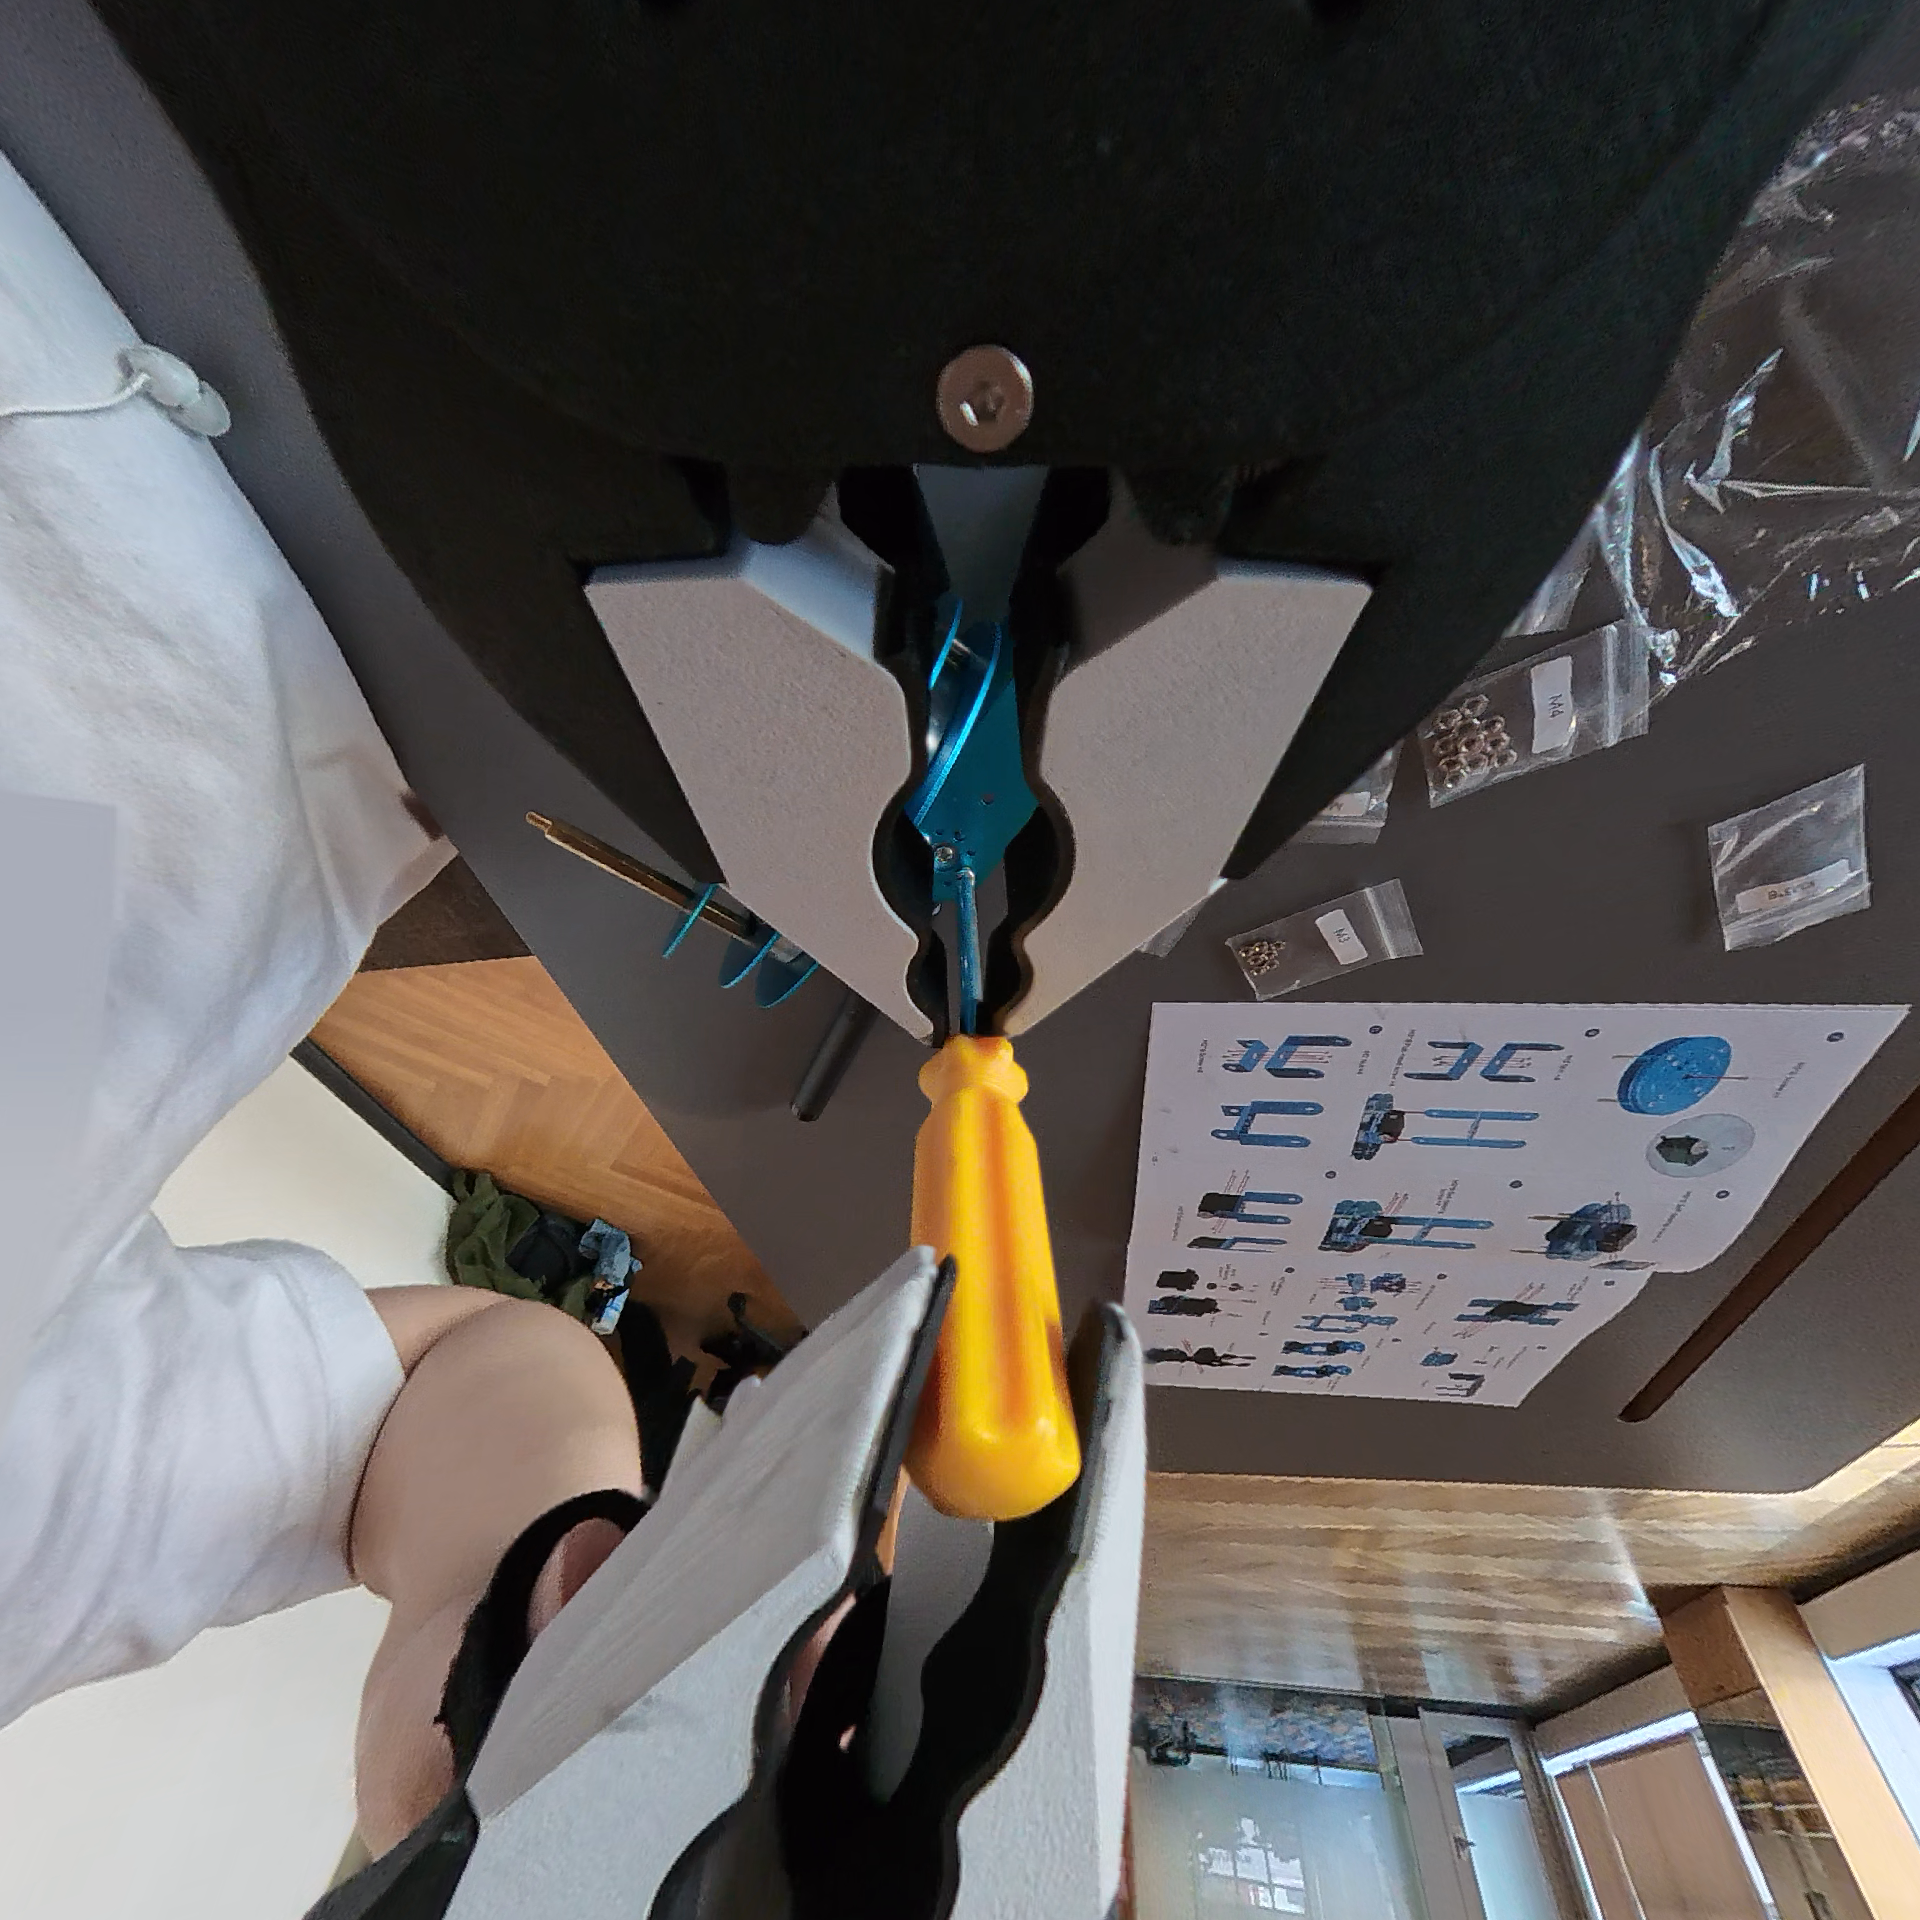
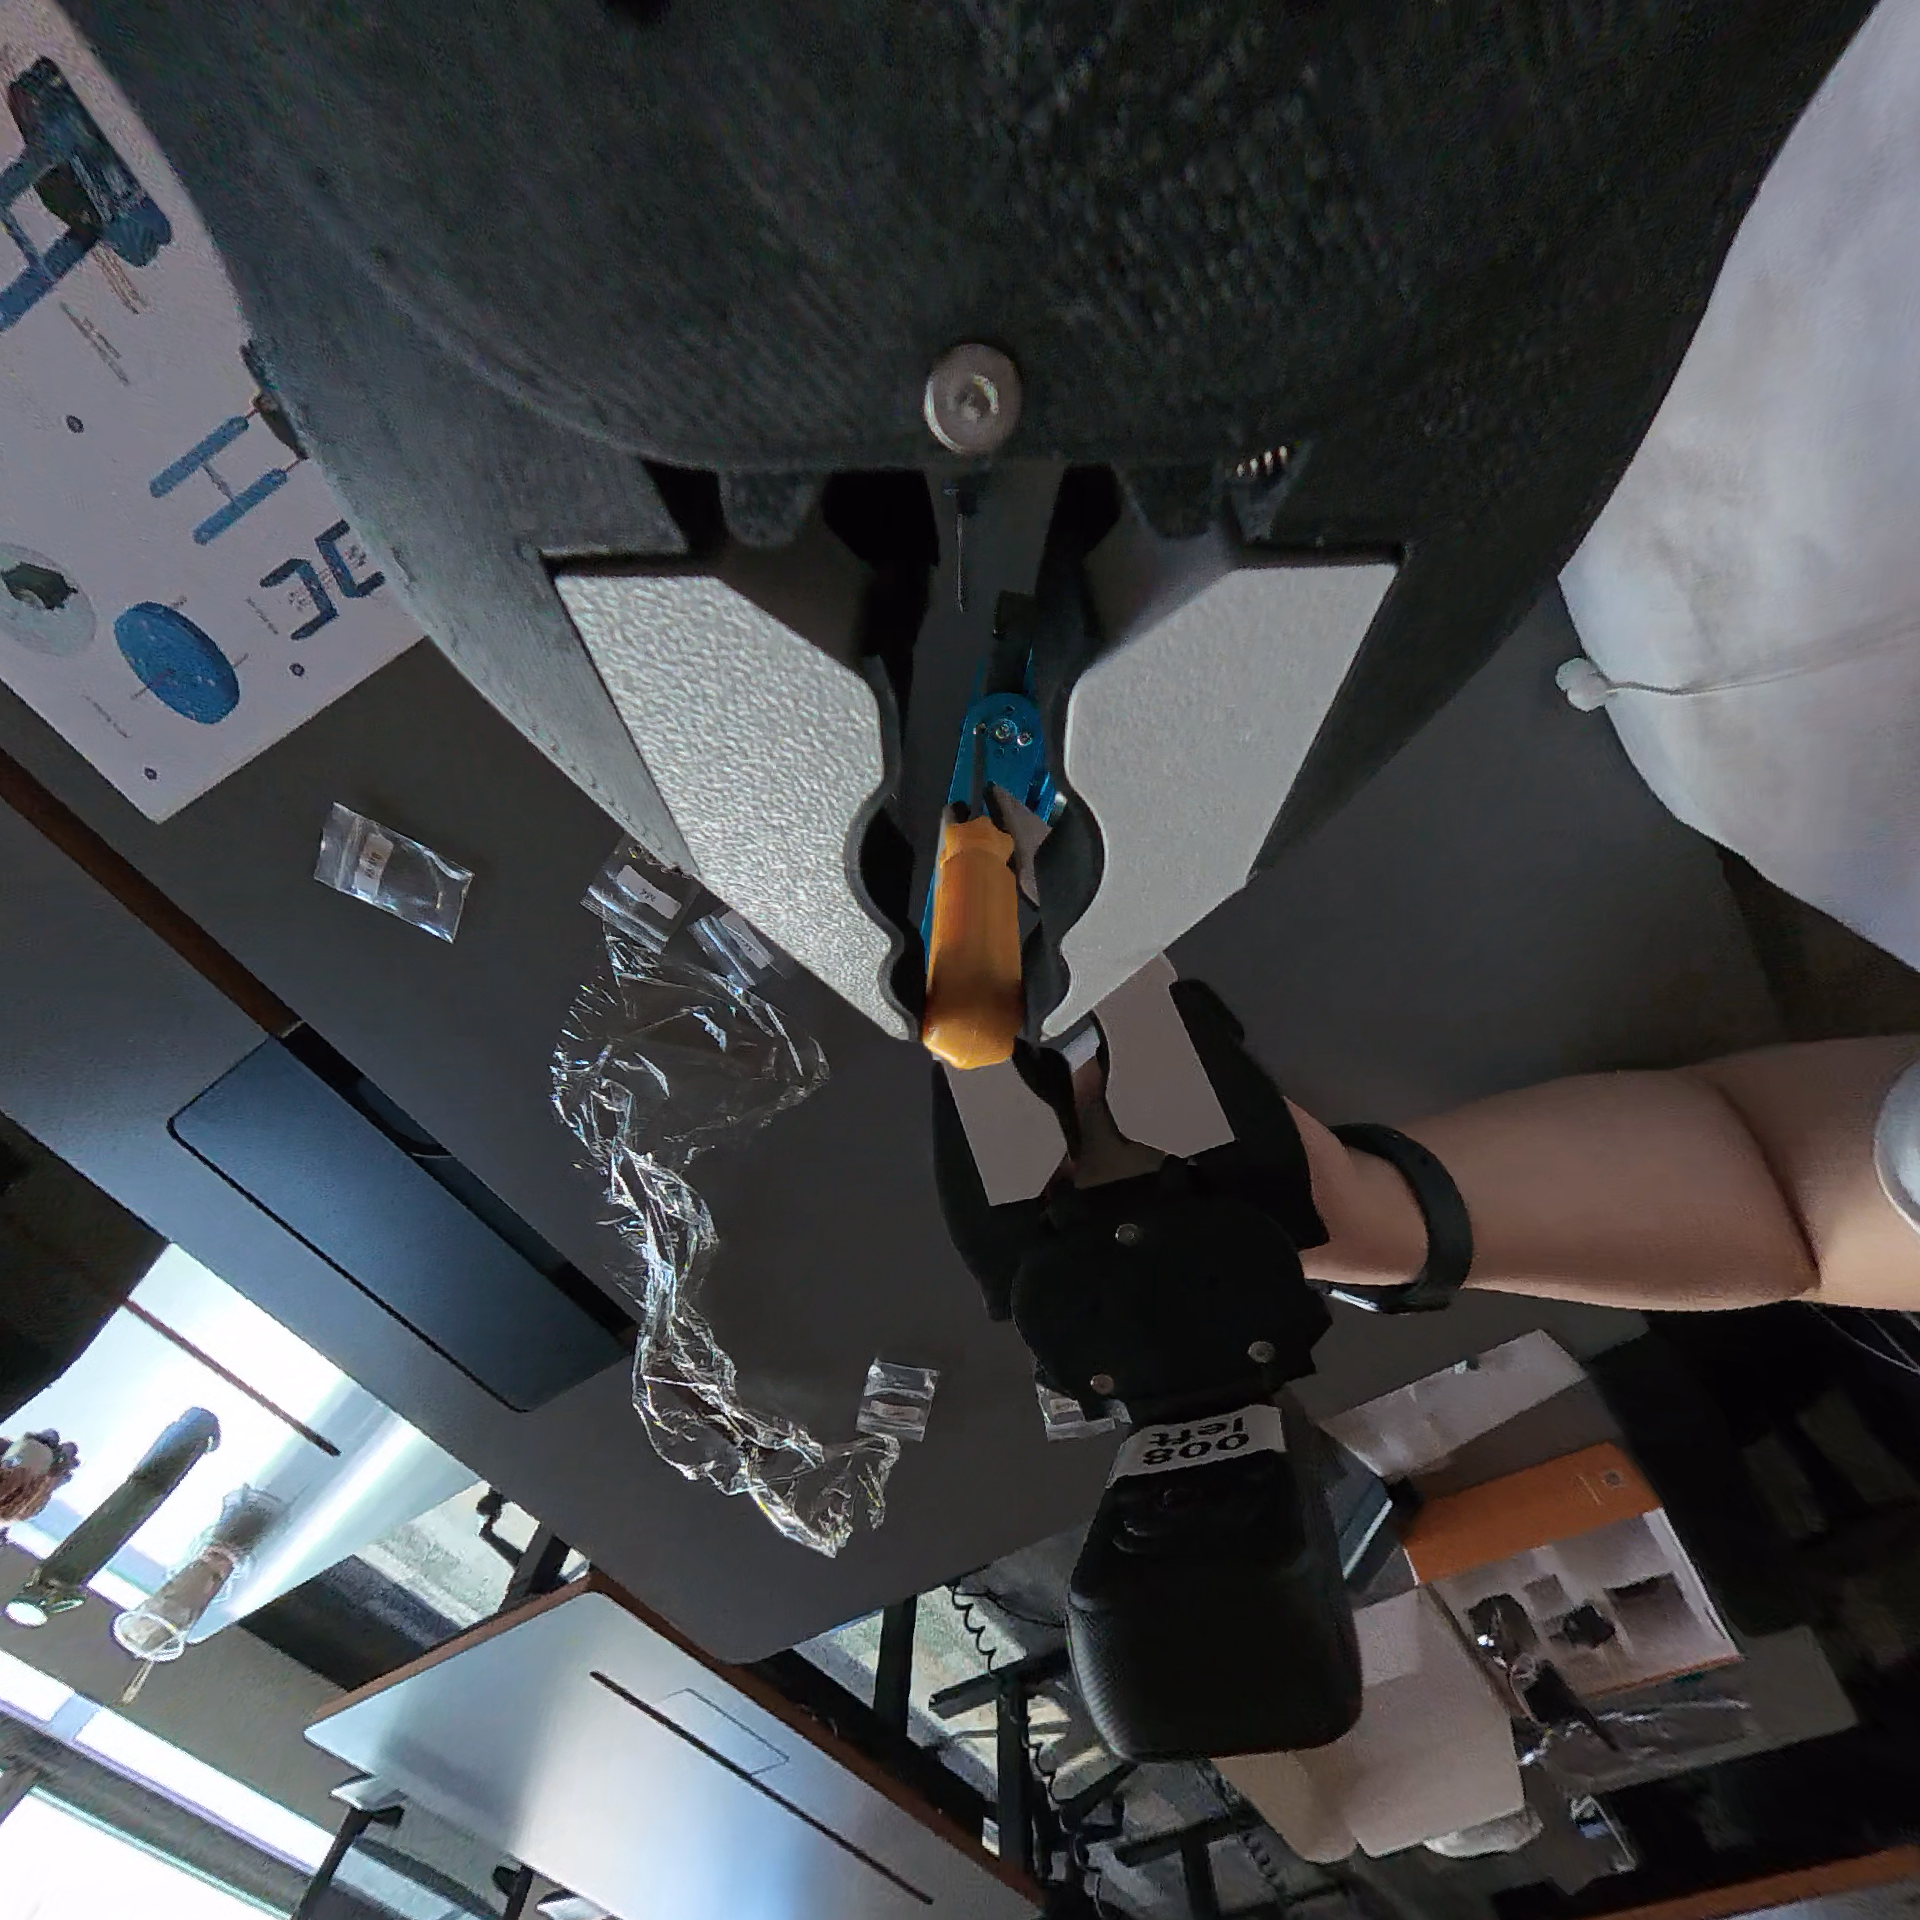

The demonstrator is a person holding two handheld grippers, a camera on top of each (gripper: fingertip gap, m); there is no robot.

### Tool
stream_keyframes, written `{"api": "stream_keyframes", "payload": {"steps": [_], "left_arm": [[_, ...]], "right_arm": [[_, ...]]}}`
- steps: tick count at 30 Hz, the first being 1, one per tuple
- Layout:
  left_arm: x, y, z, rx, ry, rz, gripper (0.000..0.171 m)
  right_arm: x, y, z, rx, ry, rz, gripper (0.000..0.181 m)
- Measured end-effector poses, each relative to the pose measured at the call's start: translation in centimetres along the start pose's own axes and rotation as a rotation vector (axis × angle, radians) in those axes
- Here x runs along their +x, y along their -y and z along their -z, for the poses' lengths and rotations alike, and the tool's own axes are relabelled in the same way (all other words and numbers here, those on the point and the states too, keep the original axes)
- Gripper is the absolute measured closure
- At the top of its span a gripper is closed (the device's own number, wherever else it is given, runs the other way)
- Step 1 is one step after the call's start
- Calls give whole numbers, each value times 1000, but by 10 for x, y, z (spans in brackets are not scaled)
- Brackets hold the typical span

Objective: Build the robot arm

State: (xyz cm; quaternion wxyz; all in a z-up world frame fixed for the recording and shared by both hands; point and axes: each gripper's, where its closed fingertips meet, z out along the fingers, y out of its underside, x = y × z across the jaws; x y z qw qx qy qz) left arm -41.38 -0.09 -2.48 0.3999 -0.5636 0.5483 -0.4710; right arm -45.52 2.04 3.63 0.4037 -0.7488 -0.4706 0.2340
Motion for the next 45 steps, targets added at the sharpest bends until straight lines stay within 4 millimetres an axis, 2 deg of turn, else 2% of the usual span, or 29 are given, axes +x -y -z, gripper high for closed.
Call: {"api": "stream_keyframes", "payload": {"steps": [3, 8, 14, 16, 18, 20, 21, 24, 26, 28, 30, 34, 45], "left_arm": [[1, 1, -2, 12, -2, 5, 166], [-2, 5, -7, 37, 30, 25, 149], [-4, 8, -11, 61, 45, 45, 155], [-1, 8, -12, 58, 26, 49, 155], [0, 8, -13, 56, 23, 42, 155], [1, 8, -14, 49, 22, 36, 155], [1, 8, -14, 44, 23, 31, 155], [1, 8, -14, 31, 24, 21, 156], [3, 8, -15, 31, 13, 26, 156], [4, 9, -17, 26, 6, 24, 156], [7, 9, -20, 16, -16, 23, 157], [5, 10, -20, 14, -18, 41, 156], [0, 16, -22, 48, 19, 70, 151]], "right_arm": [[1, -2, 3, 1, 17, -22, 164], [6, -3, 4, -24, 27, -33, 164], [6, -4, 3, -72, 15, 12, 164], [2, -4, 5, -120, 81, 83, 162], [-3, 2, 12, -160, 189, 246, 156], [4, 7, 17, -219, 236, 429, 148], [1, 6, 19, -249, 311, 486, 146], [-14, 7, 22, -310, 544, 451, 145], [-17, 7, 19, -321, 616, 423, 147], [-20, -4, 18, -361, 669, 415, 153], [-19, -13, 15, -375, 670, 419, 164], [-15, -11, 15, -324, 619, 343, 165], [6, -11, 13, -289, 299, 193, 165]]}}
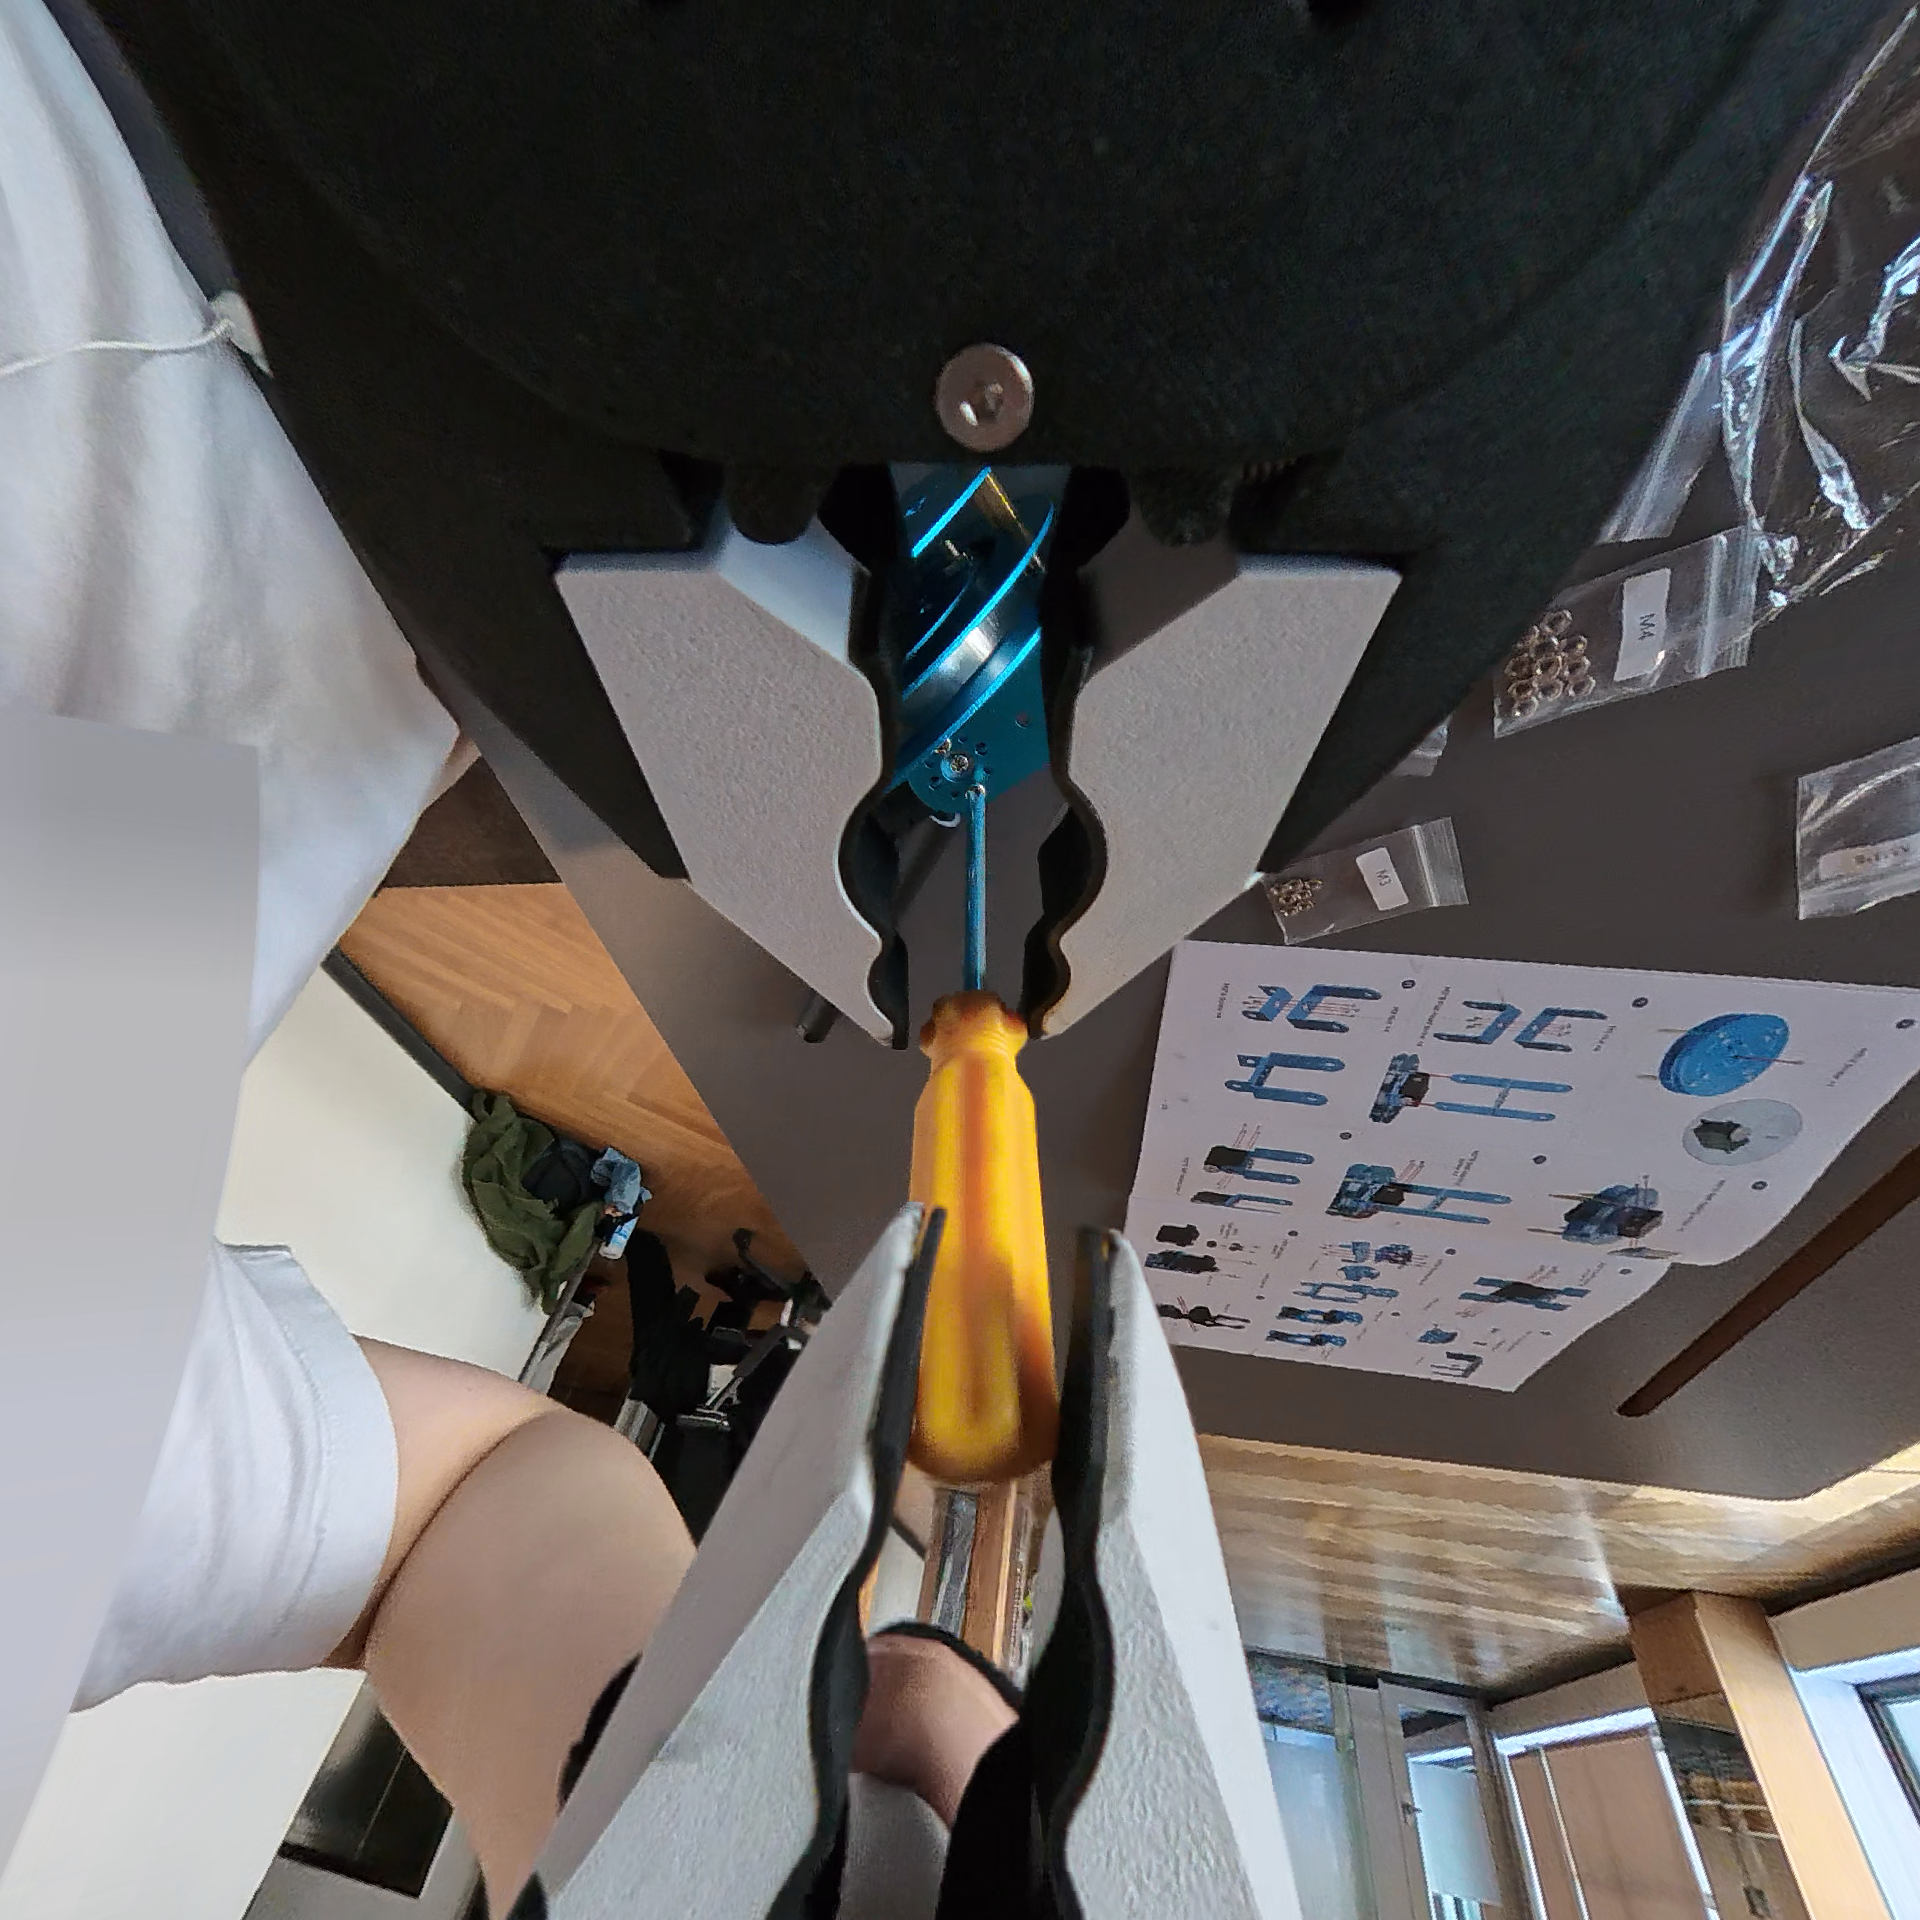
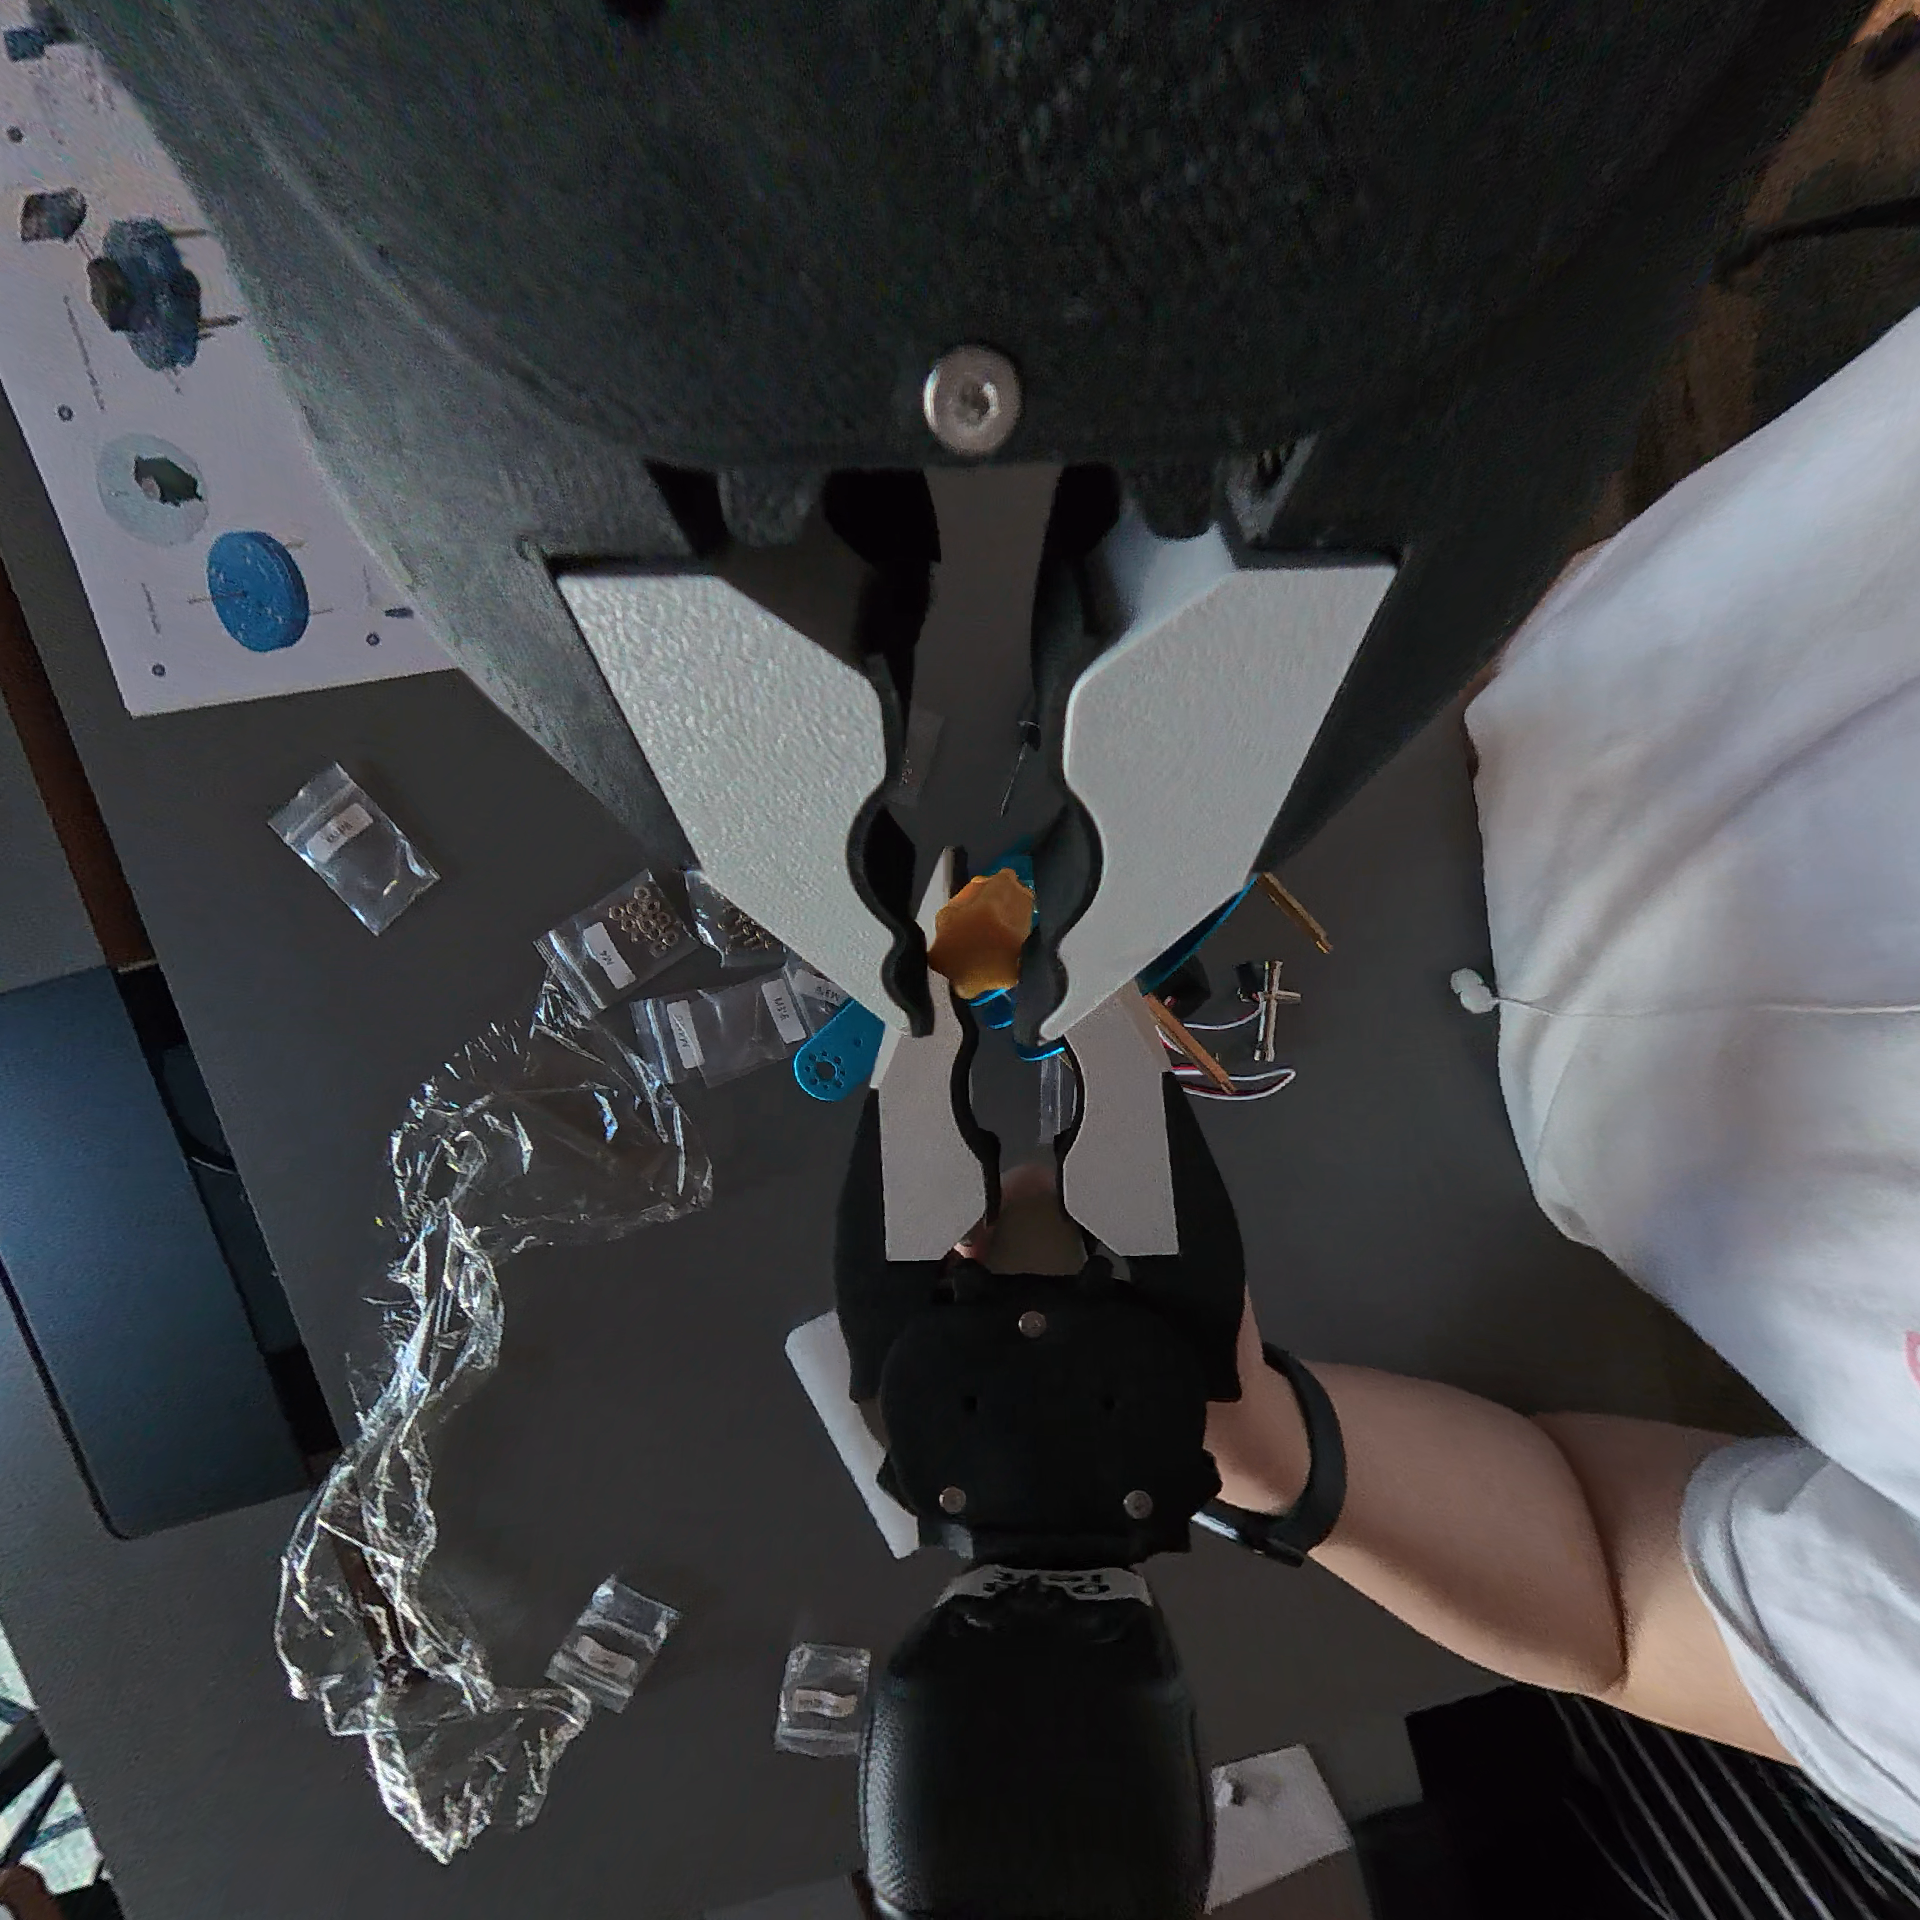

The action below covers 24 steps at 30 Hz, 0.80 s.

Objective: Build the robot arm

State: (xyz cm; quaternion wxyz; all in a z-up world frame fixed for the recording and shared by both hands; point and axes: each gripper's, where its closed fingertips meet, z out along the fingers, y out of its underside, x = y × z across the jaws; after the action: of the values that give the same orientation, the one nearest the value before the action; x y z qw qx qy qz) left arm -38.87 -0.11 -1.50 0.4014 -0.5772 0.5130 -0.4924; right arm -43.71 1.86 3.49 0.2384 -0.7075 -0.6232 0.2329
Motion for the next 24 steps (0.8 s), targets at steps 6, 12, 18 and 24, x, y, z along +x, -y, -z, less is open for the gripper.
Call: {"api": "stream_keyframes", "payload": {"steps": [6, 12, 18, 24], "left_arm": [[2, 1, 1, -6, -1, -15, 154], [4, 0, 2, -24, -14, -32, 154], [5, 0, 2, -29, -11, -37, 155], [5, -1, 3, -33, -13, -39, 154]], "right_arm": [[-4, 1, -1, -7, -47, -20, 164], [-9, 4, 8, -15, 99, 89, 155], [-12, 0, 13, -140, 145, 391, 159], [-14, -1, 13, -254, 181, 378, 165]]}}
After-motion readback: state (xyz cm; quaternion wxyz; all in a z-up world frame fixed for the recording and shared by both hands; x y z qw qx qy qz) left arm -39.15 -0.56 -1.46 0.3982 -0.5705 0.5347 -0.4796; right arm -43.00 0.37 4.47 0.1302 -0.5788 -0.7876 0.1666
